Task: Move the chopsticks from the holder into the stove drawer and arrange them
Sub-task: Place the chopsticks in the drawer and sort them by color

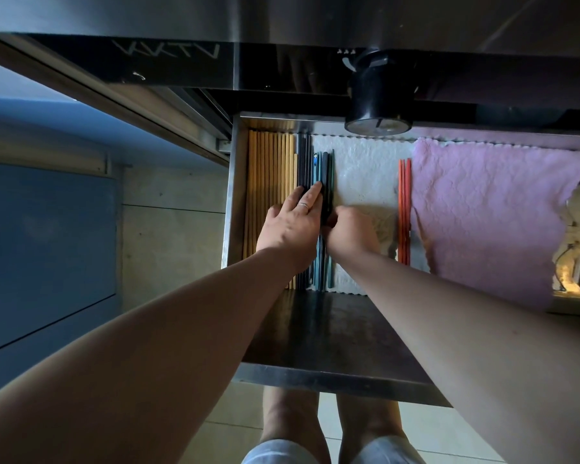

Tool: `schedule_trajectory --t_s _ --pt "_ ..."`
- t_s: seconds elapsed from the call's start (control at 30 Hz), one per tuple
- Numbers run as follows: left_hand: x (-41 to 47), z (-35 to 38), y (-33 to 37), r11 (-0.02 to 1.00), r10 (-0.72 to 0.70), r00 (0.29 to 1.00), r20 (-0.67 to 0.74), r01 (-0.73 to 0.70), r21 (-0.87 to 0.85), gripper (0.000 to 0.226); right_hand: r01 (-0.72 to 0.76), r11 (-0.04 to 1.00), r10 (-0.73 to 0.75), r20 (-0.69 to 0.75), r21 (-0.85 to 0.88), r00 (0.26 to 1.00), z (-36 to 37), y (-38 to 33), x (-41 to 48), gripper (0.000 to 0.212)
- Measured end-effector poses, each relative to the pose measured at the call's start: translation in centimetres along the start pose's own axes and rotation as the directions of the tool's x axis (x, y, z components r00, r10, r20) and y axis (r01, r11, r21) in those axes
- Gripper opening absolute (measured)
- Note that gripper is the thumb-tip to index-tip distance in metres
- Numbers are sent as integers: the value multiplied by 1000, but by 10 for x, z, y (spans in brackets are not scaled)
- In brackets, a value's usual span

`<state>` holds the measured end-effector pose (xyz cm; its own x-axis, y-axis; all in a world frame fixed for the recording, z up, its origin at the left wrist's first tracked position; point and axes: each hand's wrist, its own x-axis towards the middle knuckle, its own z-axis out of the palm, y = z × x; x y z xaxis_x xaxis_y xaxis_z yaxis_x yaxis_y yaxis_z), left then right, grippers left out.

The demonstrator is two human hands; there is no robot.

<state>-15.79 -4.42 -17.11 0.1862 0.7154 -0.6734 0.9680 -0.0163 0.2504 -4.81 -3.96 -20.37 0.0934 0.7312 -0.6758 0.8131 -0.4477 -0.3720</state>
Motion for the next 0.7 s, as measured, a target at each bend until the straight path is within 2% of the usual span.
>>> schedule_trajectory --t_s 0.17,0.27,0.47,0.57,0.7 --pt "2 0 -1 1000 10 1000 -14 -10 -3 85 -13 999 12 -10 -30 1000 0 -4 0 12" --pt "3 -1 -4 1000 11 1000 5 -11 28 84 9 1000 -10 17 19 1000 -2 -1 -1 12" --pt "5 -6 -4 995 21 1000 8 -21 101 85 75 995 -80 65 72 995 -8 8 -8 27" --pt "5 -6 -5 991 30 999 22 -33 127 87 57 996 -62 65 71 996 -10 9 -9 23" --pt "4 -3 -7 990 38 998 43 -44 136 88 114 987 -120 54 110 991 -12 10 -11 14"
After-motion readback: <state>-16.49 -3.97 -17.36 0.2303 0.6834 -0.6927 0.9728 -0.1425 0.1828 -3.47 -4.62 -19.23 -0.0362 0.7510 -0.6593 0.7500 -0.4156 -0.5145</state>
